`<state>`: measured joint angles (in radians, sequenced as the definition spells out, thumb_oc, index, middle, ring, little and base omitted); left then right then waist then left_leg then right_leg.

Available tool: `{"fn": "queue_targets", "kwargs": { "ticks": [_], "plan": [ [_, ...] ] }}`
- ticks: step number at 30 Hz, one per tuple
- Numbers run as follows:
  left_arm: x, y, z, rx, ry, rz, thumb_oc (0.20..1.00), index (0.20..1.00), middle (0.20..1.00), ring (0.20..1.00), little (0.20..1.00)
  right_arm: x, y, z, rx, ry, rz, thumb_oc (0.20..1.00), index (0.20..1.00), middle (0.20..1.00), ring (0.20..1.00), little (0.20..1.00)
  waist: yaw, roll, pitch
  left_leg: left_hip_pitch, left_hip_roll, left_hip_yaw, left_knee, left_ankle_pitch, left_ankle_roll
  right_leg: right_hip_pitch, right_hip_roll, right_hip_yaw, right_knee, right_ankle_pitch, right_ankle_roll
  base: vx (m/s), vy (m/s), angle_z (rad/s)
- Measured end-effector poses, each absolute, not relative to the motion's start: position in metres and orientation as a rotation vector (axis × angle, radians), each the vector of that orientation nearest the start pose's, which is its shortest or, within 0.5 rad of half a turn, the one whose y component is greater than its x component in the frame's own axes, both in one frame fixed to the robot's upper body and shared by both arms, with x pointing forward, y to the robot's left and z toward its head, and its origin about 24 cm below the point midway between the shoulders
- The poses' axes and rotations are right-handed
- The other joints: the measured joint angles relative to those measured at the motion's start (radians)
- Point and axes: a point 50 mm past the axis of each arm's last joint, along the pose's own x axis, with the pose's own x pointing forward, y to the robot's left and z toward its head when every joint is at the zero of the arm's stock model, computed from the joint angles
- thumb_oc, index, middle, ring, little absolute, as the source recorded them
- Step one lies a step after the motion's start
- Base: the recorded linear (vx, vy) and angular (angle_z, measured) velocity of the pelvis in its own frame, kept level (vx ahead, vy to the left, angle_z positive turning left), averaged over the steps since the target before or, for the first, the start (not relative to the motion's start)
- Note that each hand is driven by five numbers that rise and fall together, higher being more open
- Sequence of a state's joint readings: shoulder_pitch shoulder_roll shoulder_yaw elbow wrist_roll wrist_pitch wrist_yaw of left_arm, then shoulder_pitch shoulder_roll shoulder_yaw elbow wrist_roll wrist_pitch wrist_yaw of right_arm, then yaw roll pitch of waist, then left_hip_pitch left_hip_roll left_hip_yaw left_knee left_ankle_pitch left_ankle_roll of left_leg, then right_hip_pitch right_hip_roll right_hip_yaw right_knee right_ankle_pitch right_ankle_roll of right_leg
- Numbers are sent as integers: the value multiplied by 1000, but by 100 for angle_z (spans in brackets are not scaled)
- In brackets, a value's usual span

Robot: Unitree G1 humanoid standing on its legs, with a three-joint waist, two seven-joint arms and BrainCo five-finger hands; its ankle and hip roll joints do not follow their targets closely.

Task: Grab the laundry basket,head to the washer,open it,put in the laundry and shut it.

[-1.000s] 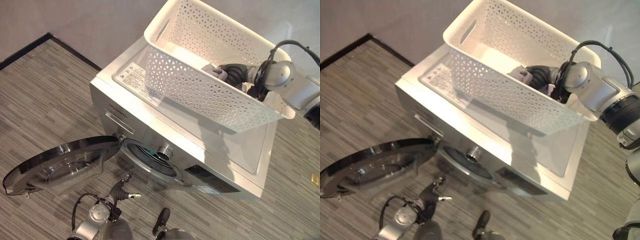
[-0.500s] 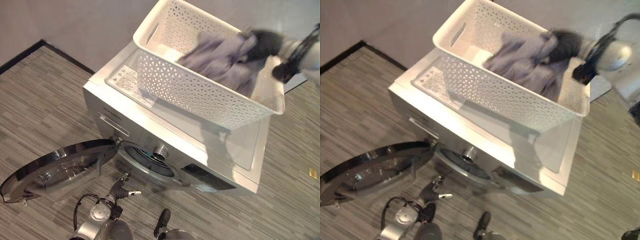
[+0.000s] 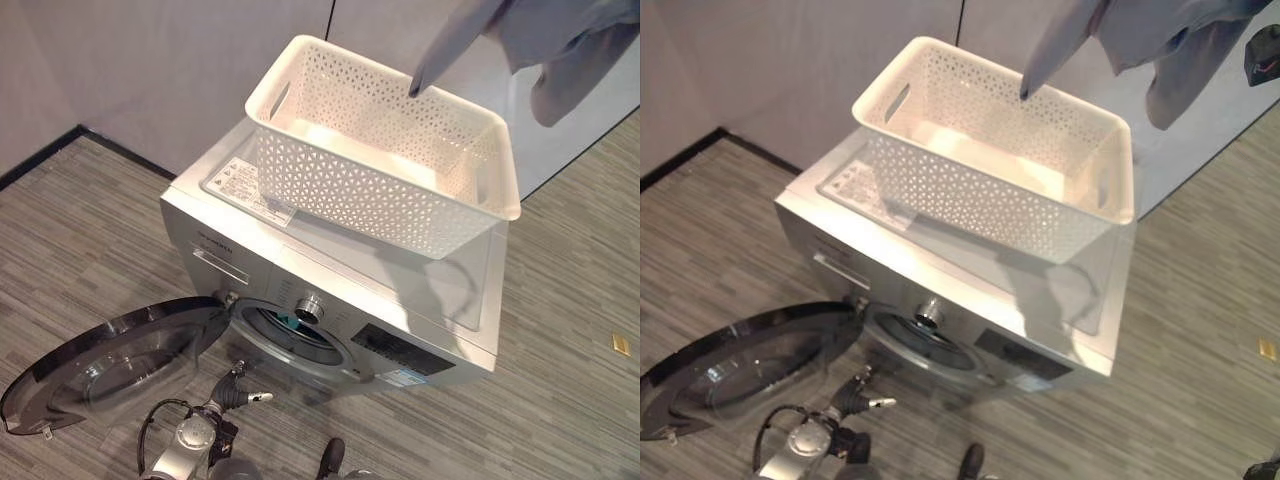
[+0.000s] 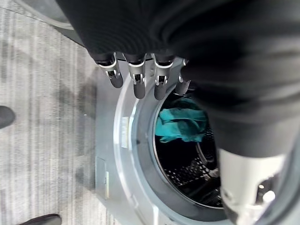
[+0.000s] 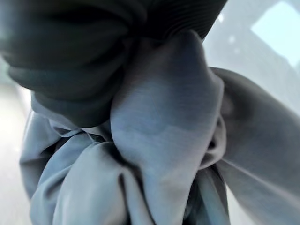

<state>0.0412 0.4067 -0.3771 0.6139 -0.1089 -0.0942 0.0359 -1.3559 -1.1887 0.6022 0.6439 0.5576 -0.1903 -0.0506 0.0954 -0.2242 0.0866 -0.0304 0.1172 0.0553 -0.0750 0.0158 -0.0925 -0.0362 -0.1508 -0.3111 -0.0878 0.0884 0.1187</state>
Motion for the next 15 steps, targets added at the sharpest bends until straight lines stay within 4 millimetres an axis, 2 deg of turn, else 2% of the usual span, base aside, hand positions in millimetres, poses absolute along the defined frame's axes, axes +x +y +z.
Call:
{"fn": "queue_targets", "kwargs": {
  "ticks": [8,15],
  "plan": [
    [183,210,-92,406,623,-155,1000,1000,1000,1000,1000,312,-296,409,-572,-860,-408,200,200,200,200,200,-2,13,-18,10,2,10,-1,0,0,2,2,9,-2,7,-3,8,2,-4],
    [184,204,-90,422,607,-167,1000,1000,1000,1000,1000,293,-302,408,-551,-981,-562,200,200,200,200,200,-14,26,-29,14,5,13,-2,0,0,2,6,18,0,9,-5,0,0,0]
  ]
}}
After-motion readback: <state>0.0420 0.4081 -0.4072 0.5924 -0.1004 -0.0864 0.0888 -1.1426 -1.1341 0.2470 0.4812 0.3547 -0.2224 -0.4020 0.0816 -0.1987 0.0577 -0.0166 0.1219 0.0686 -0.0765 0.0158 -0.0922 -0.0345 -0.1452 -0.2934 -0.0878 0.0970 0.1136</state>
